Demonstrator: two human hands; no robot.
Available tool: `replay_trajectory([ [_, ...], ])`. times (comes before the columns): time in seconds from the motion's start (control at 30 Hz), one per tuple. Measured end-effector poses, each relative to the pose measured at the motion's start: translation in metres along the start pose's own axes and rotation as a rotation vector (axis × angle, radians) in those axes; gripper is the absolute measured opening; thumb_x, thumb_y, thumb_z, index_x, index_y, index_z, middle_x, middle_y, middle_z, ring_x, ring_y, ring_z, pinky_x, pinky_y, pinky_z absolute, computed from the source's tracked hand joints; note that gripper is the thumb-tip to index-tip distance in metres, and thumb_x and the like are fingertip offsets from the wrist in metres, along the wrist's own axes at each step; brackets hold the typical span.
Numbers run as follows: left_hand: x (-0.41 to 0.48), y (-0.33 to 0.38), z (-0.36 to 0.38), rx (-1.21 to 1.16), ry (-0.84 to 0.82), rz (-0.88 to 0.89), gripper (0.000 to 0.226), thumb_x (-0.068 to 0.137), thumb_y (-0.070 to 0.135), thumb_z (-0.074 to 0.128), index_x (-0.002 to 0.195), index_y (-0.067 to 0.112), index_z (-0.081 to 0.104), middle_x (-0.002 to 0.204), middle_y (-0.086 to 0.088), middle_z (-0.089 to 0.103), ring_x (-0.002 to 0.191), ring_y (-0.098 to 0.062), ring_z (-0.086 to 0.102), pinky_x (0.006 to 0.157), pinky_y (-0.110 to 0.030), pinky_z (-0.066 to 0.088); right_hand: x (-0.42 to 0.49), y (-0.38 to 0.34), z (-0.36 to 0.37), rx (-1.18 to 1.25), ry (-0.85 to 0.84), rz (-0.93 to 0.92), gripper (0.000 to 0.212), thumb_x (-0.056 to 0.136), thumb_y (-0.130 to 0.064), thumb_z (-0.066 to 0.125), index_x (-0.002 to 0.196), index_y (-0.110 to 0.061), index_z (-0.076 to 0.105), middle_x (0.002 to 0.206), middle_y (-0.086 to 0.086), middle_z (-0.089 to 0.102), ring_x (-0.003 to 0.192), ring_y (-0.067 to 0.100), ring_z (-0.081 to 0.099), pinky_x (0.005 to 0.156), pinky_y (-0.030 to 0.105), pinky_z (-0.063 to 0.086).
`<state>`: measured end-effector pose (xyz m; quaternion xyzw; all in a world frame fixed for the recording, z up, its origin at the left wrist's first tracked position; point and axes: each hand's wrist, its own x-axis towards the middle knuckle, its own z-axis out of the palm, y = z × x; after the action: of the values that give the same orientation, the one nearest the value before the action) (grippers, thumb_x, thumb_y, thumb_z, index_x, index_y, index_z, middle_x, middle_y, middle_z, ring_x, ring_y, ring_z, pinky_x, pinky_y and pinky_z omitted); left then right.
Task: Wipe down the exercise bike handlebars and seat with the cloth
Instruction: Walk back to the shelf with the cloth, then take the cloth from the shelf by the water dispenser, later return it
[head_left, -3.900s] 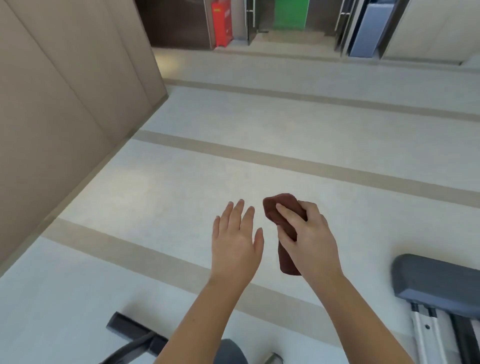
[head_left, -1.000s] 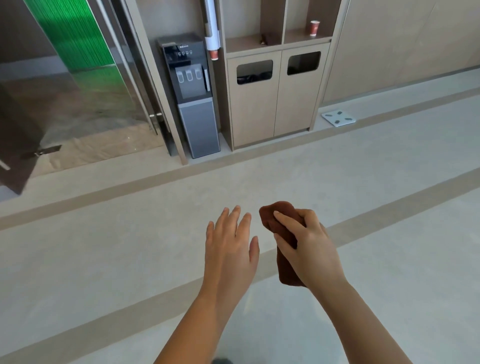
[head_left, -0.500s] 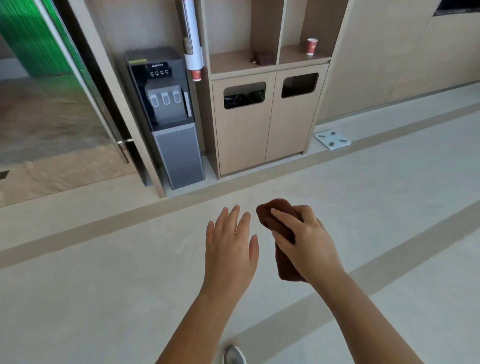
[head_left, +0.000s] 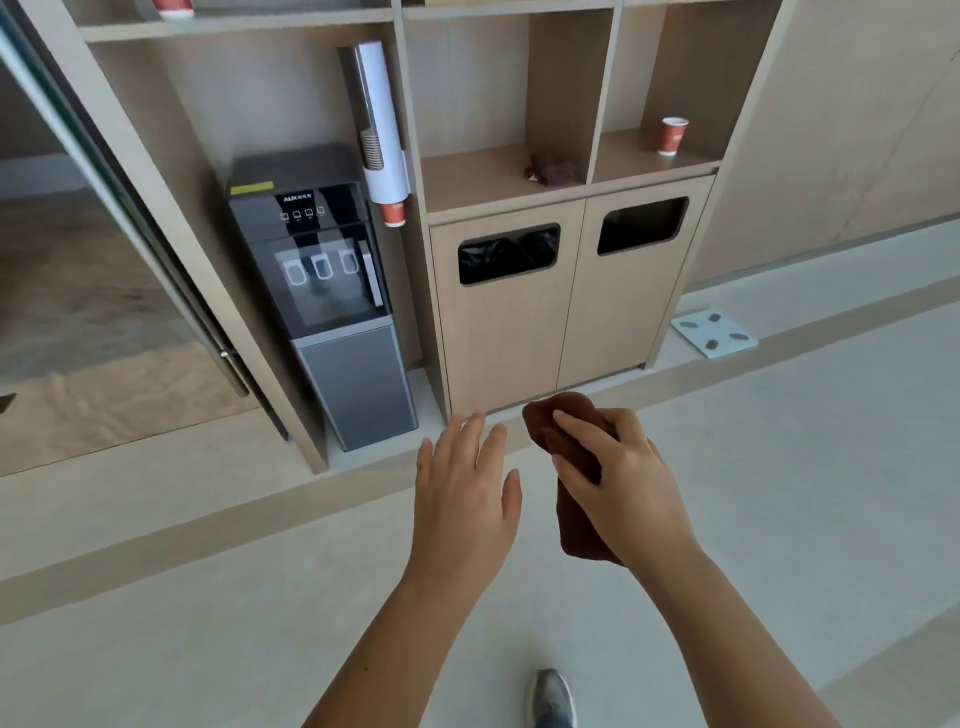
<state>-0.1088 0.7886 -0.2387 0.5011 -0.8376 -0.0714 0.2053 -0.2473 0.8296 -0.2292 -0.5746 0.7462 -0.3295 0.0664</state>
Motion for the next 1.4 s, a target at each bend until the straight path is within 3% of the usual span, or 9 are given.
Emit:
replay_trajectory([
  [0.13,0.092,-0.001,0.006,-0.004,0.057,-0.025,0.044,0.092,0.03,0.045,0.134,0.016,0.039,0.145,-0.006,0.034,0.136,-0.024,0.021,0.11,-0.042,0.008,0.099,0.013,0.004,-0.01,-0.049,-0.053,0.042,0.085,-0.029,0.061,0.126,-0.028,0.053,0.122,0.006,0.051,0.1,0.029,0.054,0.081,0.04,0.051],
  [0.3,0.178,-0.028,-0.004,0.025,0.209,-0.097,0.039,0.082,0.015,0.063,0.12,0.005,0.054,0.129,-0.017,0.053,0.123,-0.036,0.043,0.1,-0.054,0.028,0.204,0.002,0.02,0.027,-0.072,-0.166,0.042,0.085,-0.027,0.061,0.126,-0.026,0.052,0.123,0.007,0.049,0.101,0.028,0.055,0.08,0.042,0.053],
  [0.53,0.254,-0.092,-0.001,0.033,0.236,-0.176,0.04,0.081,0.016,0.066,0.119,0.005,0.056,0.128,-0.017,0.054,0.122,-0.036,0.044,0.099,-0.055,0.031,0.291,-0.027,0.081,0.047,-0.184,-0.219,0.044,0.087,-0.031,0.057,0.13,-0.03,0.047,0.128,0.003,0.045,0.109,0.024,0.05,0.09,0.037,0.049],
  [0.7,0.31,-0.177,-0.012,0.016,0.238,-0.16,0.043,0.089,0.026,0.051,0.129,0.012,0.046,0.141,-0.009,0.041,0.133,-0.026,0.028,0.109,-0.044,0.018,0.362,-0.068,0.13,0.067,-0.13,-0.21,0.044,0.087,-0.031,0.057,0.13,-0.029,0.047,0.13,0.003,0.044,0.108,0.025,0.05,0.091,0.036,0.047],
  [0.97,0.43,-0.3,-0.088,0.078,0.343,-0.053,0.042,0.084,0.021,0.06,0.124,0.009,0.052,0.133,-0.013,0.05,0.127,-0.031,0.038,0.104,-0.047,0.022,0.487,-0.191,0.193,0.112,-0.029,-0.278,0.043,0.087,-0.034,0.056,0.129,-0.033,0.047,0.125,0.004,0.045,0.107,0.024,0.052,0.092,0.038,0.048],
  [1.07,0.47,-0.329,-0.114,0.094,0.365,0.0,0.041,0.083,0.017,0.062,0.121,0.005,0.054,0.131,-0.017,0.051,0.125,-0.035,0.04,0.102,-0.054,0.029,0.529,-0.226,0.205,0.121,0.023,-0.312,0.043,0.087,-0.034,0.056,0.129,-0.032,0.047,0.127,0.003,0.045,0.108,0.025,0.051,0.093,0.041,0.048],
  [1.2,0.512,-0.355,-0.136,0.074,0.4,0.046,0.041,0.087,0.018,0.057,0.126,0.008,0.05,0.136,-0.015,0.046,0.13,-0.032,0.034,0.107,-0.048,0.02,0.572,-0.255,0.22,0.091,0.049,-0.371,0.044,0.087,-0.034,0.056,0.129,-0.031,0.047,0.126,0.002,0.046,0.107,0.022,0.051,0.089,0.033,0.046],
  [1.4,0.579,-0.386,-0.159,0.146,0.53,0.083,0.039,0.082,0.014,0.063,0.119,0.004,0.056,0.128,-0.021,0.052,0.123,-0.038,0.042,0.101,-0.05,0.02,0.644,-0.285,0.227,0.123,0.129,-0.441,0.045,0.086,-0.034,0.057,0.13,-0.032,0.047,0.125,0.001,0.047,0.105,0.02,0.052,0.085,0.027,0.043],
])
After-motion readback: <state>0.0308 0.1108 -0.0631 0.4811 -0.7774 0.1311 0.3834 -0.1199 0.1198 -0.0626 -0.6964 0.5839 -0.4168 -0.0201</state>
